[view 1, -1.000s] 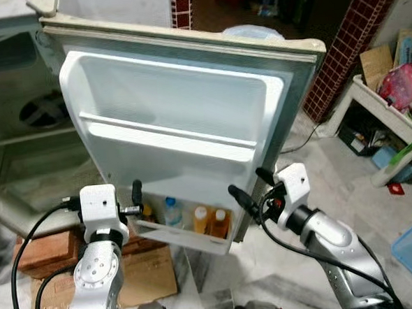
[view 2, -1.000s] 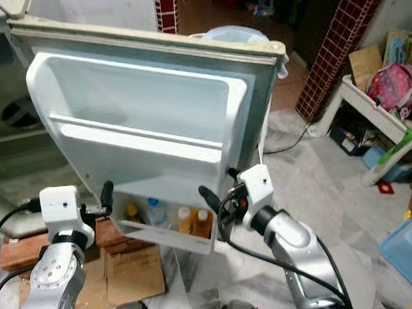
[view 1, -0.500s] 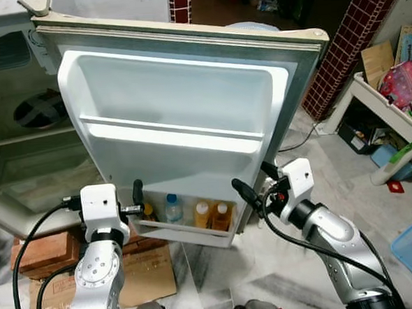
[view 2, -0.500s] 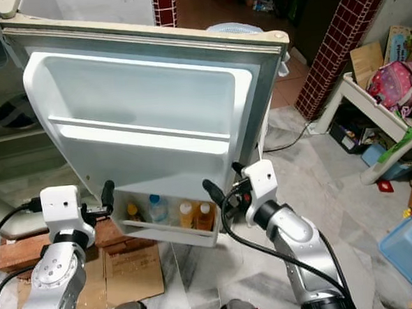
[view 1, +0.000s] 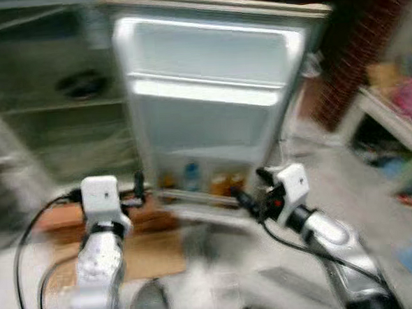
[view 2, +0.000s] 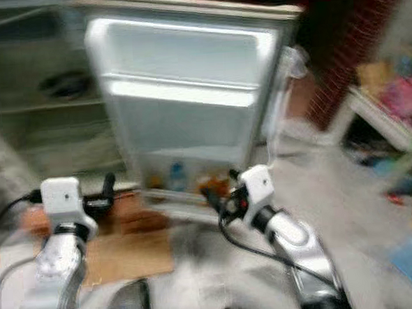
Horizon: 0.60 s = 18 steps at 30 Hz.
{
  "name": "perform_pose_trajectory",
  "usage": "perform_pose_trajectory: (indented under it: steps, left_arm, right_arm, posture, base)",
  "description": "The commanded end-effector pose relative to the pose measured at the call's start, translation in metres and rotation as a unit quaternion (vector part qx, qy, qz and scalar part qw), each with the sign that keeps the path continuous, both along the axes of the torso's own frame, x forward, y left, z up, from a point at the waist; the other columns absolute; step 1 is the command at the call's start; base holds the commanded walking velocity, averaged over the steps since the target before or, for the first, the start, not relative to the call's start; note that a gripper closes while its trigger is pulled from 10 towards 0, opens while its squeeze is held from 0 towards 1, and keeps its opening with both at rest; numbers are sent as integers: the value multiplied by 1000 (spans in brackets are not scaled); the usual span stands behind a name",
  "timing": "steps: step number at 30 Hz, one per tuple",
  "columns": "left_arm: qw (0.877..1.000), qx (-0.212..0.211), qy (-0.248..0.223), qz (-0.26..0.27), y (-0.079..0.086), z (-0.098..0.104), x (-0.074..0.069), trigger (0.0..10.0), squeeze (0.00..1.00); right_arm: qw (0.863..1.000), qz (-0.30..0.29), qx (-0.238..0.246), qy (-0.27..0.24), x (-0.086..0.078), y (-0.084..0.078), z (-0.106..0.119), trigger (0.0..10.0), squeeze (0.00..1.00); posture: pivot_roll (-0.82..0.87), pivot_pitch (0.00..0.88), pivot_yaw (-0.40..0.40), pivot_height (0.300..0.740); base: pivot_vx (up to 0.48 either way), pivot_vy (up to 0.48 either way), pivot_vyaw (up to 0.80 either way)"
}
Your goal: Restocking fridge
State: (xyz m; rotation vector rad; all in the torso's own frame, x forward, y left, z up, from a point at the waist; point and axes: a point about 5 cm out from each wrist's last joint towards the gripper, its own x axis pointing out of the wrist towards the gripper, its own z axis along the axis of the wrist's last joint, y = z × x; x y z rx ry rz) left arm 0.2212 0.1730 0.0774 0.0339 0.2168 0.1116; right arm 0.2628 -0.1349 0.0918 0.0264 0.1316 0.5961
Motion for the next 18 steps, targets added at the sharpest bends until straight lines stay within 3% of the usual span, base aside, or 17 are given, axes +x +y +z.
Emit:
perform_pose_trajectory:
  steps: [1, 12, 13, 14, 18]
  left_arm:
    - [999, 6, -41, -9, -3, 18, 14, 10000, 0]
    - [998, 5, -67, -4, -3, 30, 19, 10000, 0]
    - [998, 5, -67, -4, -2, 29, 19, 10000, 0]
    - [998, 6, -66, -3, -2, 28, 18, 10000, 0]
    - [997, 2, -69, -15, -1, 27, 15, 10000, 0]
  right_arm:
    - [1000, -25, -15, -11, 6, -8, 3, 10000, 0]
    - [994, -92, -27, -50, 20, -15, 18, 10000, 0]
    - [994, -95, -28, -53, 22, -16, 19, 10000, 443]
    - [993, -100, -31, -60, 24, -17, 22, 10000, 1000]
    - [989, -129, -18, -67, 32, -20, 30, 10000, 1000]
  posture:
    - [46, 42, -22, 740]
    - [50, 86, -32, 740]
    - [46, 88, -29, 740]
    - [46, 88, -29, 740]
    - [51, 69, -17, 740]
  base:
    - [0, 0, 0]
    - [0, 0, 0]
    - [0, 0, 0]
    - [0, 0, 0]
    - [0, 0, 0]
